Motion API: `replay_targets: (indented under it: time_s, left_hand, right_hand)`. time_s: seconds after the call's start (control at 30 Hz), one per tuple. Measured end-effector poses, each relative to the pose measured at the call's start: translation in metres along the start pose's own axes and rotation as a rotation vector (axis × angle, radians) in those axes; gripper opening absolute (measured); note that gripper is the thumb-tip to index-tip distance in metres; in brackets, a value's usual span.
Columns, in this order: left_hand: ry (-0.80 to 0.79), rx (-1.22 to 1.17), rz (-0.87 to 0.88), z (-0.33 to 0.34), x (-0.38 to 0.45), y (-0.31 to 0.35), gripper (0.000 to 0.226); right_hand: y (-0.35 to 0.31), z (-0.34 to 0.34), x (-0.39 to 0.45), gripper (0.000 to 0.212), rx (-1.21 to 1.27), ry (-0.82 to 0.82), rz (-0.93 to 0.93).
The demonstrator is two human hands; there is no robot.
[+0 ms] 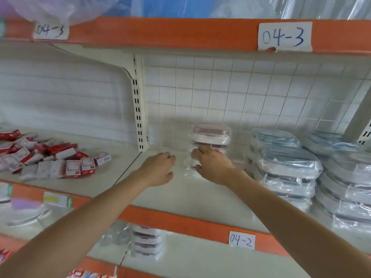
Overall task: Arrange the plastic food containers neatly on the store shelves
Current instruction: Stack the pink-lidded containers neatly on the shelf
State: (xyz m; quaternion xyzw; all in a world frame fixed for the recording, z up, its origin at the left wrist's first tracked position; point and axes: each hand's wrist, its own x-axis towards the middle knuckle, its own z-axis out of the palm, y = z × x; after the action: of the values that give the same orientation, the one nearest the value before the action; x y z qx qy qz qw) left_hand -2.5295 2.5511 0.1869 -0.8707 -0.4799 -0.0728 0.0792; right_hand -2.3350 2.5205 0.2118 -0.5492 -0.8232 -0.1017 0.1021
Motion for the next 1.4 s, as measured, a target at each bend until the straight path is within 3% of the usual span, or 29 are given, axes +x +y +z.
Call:
replay_targets:
  time_s: [0.13,0.33,0.57,0.63,0.77,0.93,1.13,1.4]
  left_hand:
    - [-0.030,0.059,0.001,0.010,-0.044,-0.002,0.024]
    - [-0.042,0.063,-0.066,0.020,-0.095,-0.007,0.022]
    - [0.123,-0.058,-0.058,0.048,-0.156,-0.003,0.021]
    - [0.077,-0.073,-0.072,0.062,-0.181,-0.003,0.025]
    - [-0.175,-0.103,-0.186,0.098,-0.234,-0.006,0.039]
    - [-0.299,-0.128,-0.205,0.113,-0.279,-0.002,0.038]
    - [-0.295,-0.183,-0.204,0.117,-0.279,0.007,0.041]
    - [-0.264,-0.188,-0.230,0.152,-0.251,-0.009,0.036]
  right_hand:
    - [-0.026,0.024,-0.023,0.038,0.007,-0.146,-0.089]
    - [-0.065,0.028,-0.040,0.032,0.074,-0.098,-0.199]
    - [-0.119,0.061,-0.065,0.033,0.109,-0.178,-0.286]
    - [-0.136,0.076,-0.075,0.035,0.122,-0.211,-0.290]
    - [-0.172,0.112,-0.102,0.043,0.105,-0.387,-0.322]
    - [-0.192,0.136,-0.137,0.051,0.194,-0.495,-0.183]
    - [-0.186,0.140,-0.155,0.058,0.233,-0.493,-0.096]
    - [-0.168,0.187,-0.115,0.071,0.293,-0.448,0.004]
